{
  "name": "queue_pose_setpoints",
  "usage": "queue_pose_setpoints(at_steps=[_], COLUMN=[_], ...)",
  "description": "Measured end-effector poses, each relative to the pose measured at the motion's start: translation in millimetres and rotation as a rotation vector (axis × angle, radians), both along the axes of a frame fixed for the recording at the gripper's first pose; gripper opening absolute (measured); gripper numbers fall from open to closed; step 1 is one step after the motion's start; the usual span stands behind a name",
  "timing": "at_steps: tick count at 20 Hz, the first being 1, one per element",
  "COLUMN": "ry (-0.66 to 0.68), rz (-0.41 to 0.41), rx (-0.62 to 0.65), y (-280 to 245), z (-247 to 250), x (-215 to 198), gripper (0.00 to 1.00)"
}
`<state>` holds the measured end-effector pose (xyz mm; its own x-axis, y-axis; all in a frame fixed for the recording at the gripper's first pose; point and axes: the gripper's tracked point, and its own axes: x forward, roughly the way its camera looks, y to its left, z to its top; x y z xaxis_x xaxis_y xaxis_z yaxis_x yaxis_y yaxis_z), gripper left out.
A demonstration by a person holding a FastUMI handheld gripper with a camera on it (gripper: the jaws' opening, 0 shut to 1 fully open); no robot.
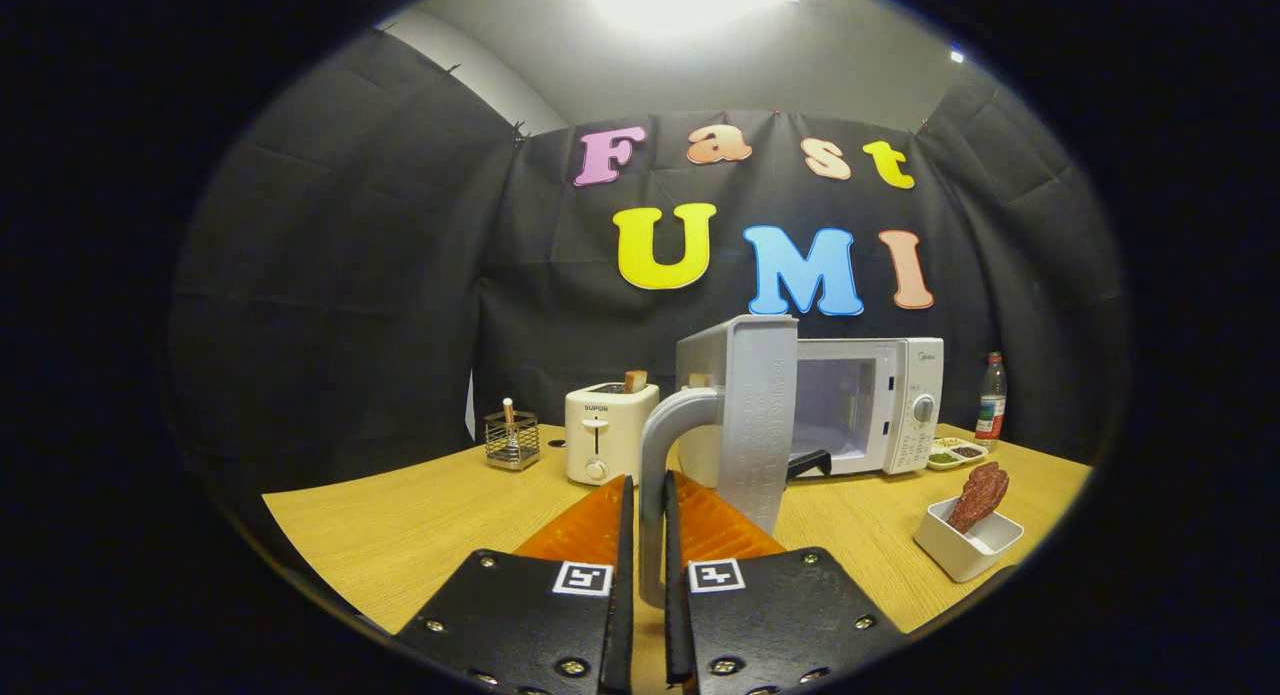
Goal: Open the microwave, put the food inside, and close the microwave door.
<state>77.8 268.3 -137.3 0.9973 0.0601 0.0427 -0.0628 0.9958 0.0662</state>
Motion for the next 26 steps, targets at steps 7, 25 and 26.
queue_pose_setpoints(at_steps=[7, 25, 26], ry=[0.015, 0.178, 0.193], rz=[0.139, 0.201, 0.160], rx=[0.028, 0.217, 0.249], y=[59, -129, -153], z=[-5, -19, -24], x=[-8, -55, -52], gripper=[0.13, 0.64, 0.73])
